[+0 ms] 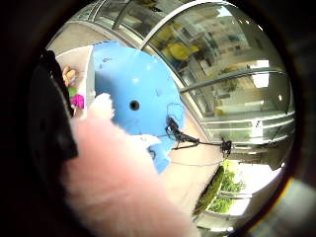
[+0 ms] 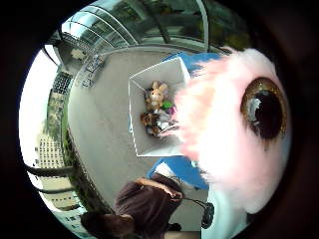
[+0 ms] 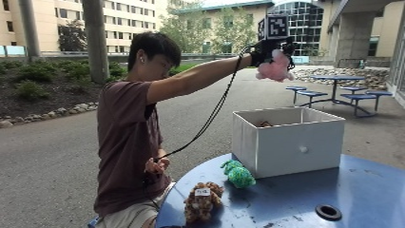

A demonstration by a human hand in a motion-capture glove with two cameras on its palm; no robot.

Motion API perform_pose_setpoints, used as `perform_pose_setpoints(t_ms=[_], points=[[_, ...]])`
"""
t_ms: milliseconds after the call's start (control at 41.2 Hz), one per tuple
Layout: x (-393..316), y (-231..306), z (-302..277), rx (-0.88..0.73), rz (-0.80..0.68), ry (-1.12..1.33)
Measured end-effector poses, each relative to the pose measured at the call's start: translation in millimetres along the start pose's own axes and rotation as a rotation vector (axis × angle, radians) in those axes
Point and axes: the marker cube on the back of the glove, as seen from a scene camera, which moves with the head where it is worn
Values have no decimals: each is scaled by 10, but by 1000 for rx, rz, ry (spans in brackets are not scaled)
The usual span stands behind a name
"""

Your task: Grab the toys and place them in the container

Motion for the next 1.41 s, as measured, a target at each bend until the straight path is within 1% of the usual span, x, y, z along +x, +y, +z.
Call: perform_pose_setpoints(t_ms=[170, 267, 340, 388, 485, 534, 728, 873, 970, 1067, 1189, 1286, 1407], points=[[-702, -343, 81, 2, -120, -39], [-1008, -512, 193, 2, -151, -44], [-1266, -660, 282, 5, -141, -53], [-1351, -714, 363, -29, -123, -44], [-1456, -751, 552, -177, -109, -16], [-1488, -759, 628, -219, -117, -4], [-1118, -599, 690, -226, -112, 5], [-907, -458, 553, -210, -57, 3], [-639, -253, 454, -200, -2, -12], [-120, 106, 387, -197, 71, 22], [509, 626, 331, -182, 149, 2], [970, 1036, 353, -203, 246, 15], [1407, 1542, 446, -220, 300, -1]])
